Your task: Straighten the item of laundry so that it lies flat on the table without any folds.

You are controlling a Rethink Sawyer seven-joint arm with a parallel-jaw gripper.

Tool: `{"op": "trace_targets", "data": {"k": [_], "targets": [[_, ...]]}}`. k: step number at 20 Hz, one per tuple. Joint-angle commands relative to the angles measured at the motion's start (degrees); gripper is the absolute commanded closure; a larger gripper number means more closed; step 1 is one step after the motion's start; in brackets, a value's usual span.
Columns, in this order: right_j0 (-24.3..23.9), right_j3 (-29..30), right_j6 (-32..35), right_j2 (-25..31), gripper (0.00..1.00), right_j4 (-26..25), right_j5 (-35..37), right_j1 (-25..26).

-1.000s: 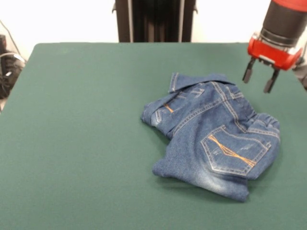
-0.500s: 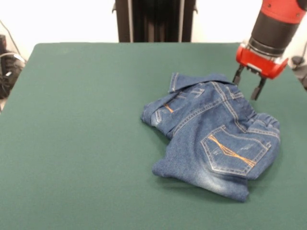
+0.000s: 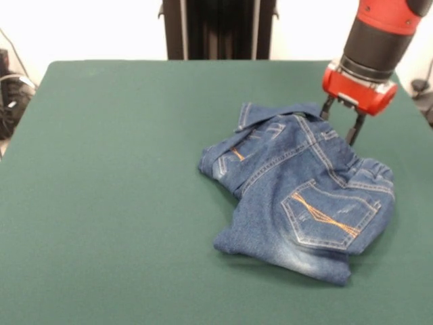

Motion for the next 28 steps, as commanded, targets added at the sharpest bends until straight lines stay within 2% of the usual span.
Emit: {"op": "trace_targets", "data": {"k": [1,6,11,14,19,21,24,28], "targets": [[-1.07,5.06,11.09,8.71,0.00,-1.53,-5.52,1.63],[-1.48,5.34,10.98,9.60,0.00,-1.61,-5.73,0.98],[-3.85,7.63,10.51,13.07,0.00,-2.06,-8.87,-1.51],[-3.29,7.43,10.56,11.98,0.00,-2.73,-9.10,-1.83],[-3.72,8.62,11.76,13.61,0.00,-3.12,-9.85,-2.96],[-3.49,8.96,11.92,13.44,0.00,-2.81,-7.40,-3.96],[-0.16,7.07,13.10,8.36,0.00,-2.71,0.30,-4.34],[0.67,6.25,13.61,6.13,0.00,-3.48,5.23,-5.73]]}}
